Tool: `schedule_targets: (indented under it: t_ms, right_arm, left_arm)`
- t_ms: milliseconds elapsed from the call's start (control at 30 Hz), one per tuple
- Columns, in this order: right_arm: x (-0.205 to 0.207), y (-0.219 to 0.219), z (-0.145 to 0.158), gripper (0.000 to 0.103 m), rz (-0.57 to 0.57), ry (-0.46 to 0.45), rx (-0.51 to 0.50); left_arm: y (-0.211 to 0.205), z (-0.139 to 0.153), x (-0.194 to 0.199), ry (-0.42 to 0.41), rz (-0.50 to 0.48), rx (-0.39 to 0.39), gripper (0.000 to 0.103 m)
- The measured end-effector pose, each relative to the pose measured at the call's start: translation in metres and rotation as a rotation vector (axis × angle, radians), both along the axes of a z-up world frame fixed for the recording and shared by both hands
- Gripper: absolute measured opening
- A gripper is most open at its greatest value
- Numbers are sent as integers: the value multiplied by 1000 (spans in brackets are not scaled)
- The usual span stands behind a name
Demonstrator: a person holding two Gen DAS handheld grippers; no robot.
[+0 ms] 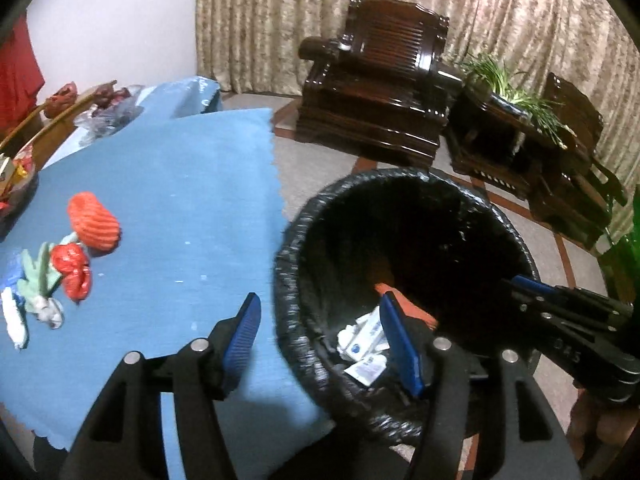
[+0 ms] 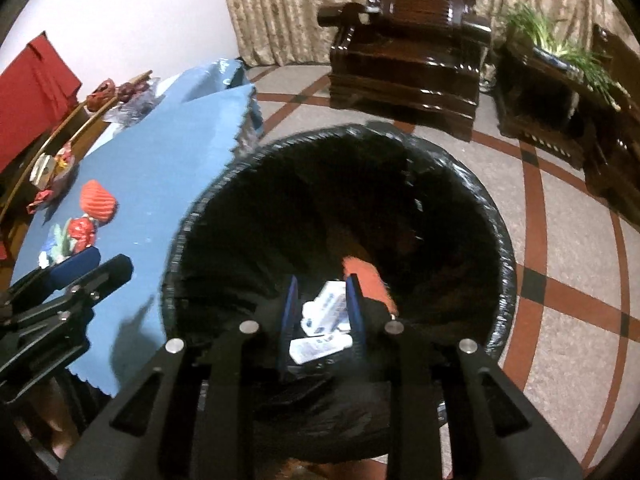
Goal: Collect trash
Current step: 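Open both tools to drop the box and net into the bin, then move both open tools back over the remaining items on the table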
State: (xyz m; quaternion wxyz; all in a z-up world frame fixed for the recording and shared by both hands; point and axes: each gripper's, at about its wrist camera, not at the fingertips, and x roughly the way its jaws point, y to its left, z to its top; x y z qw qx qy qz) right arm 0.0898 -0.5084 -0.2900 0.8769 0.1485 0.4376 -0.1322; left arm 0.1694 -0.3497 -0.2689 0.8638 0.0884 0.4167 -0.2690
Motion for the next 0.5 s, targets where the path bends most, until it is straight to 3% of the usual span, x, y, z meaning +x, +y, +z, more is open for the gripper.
schedule_targets:
  t_ms: [267, 500]
  right_arm:
    - [13, 54, 27, 32, 76, -36, -1]
    - [37, 127, 43, 35, 189, -62, -3]
  left_arm:
    - [68, 18, 11, -42, 87, -1, 61]
    - [144, 25, 23, -80, 181, 20, 63]
